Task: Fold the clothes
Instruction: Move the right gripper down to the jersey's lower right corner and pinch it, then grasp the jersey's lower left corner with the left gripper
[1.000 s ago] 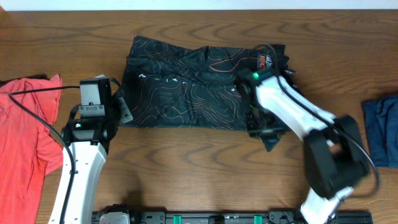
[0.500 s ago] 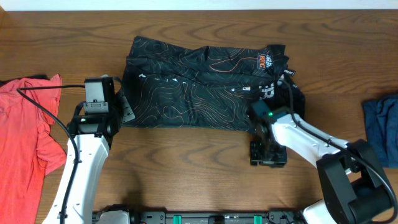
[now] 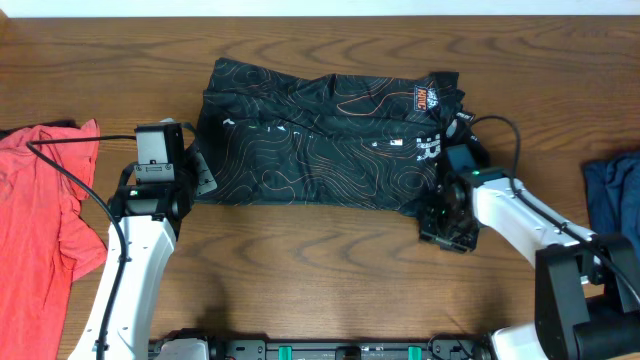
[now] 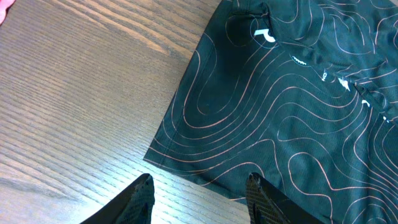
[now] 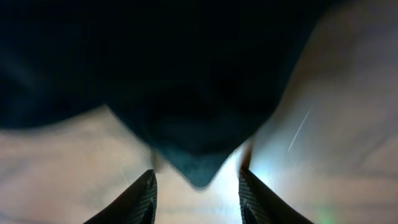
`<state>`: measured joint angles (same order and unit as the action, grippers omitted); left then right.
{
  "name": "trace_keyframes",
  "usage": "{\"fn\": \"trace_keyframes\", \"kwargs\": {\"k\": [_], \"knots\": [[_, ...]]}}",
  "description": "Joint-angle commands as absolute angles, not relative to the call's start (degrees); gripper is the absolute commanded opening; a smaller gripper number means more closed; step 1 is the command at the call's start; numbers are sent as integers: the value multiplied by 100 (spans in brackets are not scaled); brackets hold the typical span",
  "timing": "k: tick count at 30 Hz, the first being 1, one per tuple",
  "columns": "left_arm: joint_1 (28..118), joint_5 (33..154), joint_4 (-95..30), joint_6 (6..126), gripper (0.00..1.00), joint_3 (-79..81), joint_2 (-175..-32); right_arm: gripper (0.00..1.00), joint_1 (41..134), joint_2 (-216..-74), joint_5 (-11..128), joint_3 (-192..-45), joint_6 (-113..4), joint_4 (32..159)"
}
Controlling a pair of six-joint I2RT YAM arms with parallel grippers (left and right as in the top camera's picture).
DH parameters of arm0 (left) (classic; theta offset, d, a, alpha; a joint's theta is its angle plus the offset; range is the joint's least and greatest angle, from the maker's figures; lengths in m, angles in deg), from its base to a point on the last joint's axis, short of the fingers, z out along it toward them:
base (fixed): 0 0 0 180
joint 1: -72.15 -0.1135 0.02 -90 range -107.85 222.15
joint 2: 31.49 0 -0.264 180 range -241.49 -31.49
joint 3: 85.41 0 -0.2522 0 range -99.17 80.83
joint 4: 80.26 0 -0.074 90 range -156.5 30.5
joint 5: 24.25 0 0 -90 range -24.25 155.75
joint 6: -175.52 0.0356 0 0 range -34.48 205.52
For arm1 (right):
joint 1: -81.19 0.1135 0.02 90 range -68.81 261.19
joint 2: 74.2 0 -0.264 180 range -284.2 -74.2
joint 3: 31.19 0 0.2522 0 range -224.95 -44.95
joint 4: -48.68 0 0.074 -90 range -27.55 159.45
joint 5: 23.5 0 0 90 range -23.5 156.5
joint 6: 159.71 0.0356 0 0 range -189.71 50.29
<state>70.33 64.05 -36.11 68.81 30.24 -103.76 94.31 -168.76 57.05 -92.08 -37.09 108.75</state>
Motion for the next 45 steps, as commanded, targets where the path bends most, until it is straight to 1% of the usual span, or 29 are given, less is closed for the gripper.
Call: {"fn": "trace_keyframes", "kwargs": {"k": [1,3,4,5,7,13,18,28,37,40,43,45], "knots": [[7030,6425,-3619,6850,50,3063,-10411,39,9250,-17095,5934,-9055,-3650,10519],[7033,6425,-3622,6850,50,3063,-10411,37,9250,-17095,5950,-9055,-3648,10420],[7030,6425,-3619,6850,51,3063,-10411,34,9250,-17095,5961,-9053,-3637,10366],[7033,6425,-3619,6850,51,3063,-10411,29,9250,-17095,5963,-9053,-3615,10315],[7030,6425,-3619,6850,51,3063,-10411,1,9250,-17095,5958,-9053,-3578,10219],[7030,6423,-3606,6850,51,3065,-10411,1,9248,-17095,6074,-9053,-3543,10350],[7033,6425,-3598,6848,51,3087,-10457,1,9202,-17095,6680,-9053,-3372,10862],[7033,6434,-3622,6739,51,3098,-10988,1,9023,-16944,6671,-9053,-3136,11601],[7033,6687,-3748,6719,51,3100,-11666,1,8872,-16679,6671,-9053,-3090,12075],[7033,6879,-3792,6726,57,3100,-11945,1,8872,-16638,6667,-9053,-3105,12040],[7037,6987,-3855,6723,58,3100,-12269,1,8874,-16633,6664,-9053,-3112,12009],[7037,6987,-3860,6726,61,3100,-12494,1,8874,-16633,6664,-9053,-3121,12007]]}}
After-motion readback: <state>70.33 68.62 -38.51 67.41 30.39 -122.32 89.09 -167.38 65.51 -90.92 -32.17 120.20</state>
